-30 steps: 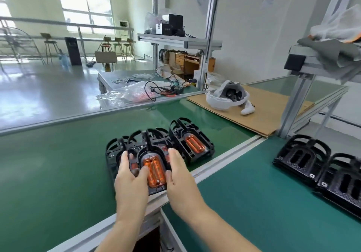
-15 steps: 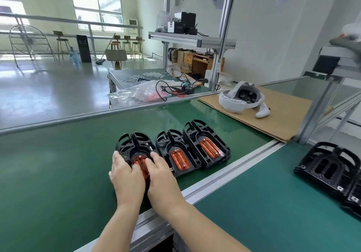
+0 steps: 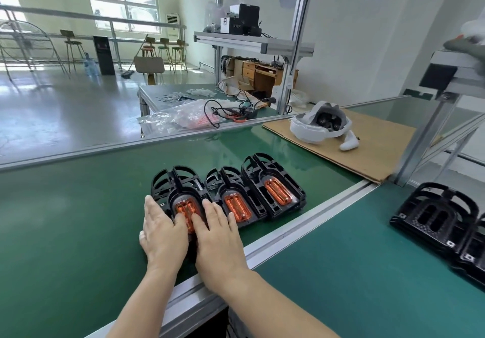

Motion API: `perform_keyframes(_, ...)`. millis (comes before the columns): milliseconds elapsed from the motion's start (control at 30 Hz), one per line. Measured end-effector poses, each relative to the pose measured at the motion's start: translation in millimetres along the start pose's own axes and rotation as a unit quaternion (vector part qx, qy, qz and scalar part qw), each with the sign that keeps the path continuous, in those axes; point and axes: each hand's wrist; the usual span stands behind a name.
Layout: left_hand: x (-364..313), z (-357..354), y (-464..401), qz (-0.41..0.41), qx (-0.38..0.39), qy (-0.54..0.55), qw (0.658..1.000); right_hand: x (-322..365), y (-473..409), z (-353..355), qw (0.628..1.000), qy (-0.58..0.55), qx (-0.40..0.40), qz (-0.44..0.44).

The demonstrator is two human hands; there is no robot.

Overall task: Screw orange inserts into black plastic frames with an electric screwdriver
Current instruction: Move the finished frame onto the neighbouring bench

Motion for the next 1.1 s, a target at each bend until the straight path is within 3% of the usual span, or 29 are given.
perform_keyframes(267,-7,2,5,-0.02,-0.036,-0.094,0.995,-6,10,2,1.0,-0.01,-0.011,-0.019)
perform_keyframes(400,-15,-5,19,-0.087,-0.065,-0.137,0.984,-16,24,3,0.996,-0.034,-0.027,-0.073)
perform_keyframes(567,-32,-25,43,-0.174,-0.06,-0.15,0.971,-37,54,4,0.985,-0.063,0.008,-0.16)
perform_keyframes(733,-44,-55,72,-0.268,0.005,-0.136,0.954,-65,101,10,0.963,-0.1,0.001,-0.248)
perform_keyframes(1100,-76,-157,152,-0.353,0.226,-0.161,0.894,-147,227,45,0.893,-0.11,-0.106,-0.424)
Point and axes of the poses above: each hand's wrist, its own y-axis away from the middle knuckle, its own z-axis out of the back of the hand, x = y × z, and after that the axes turned 13 degrees about x, right-handed
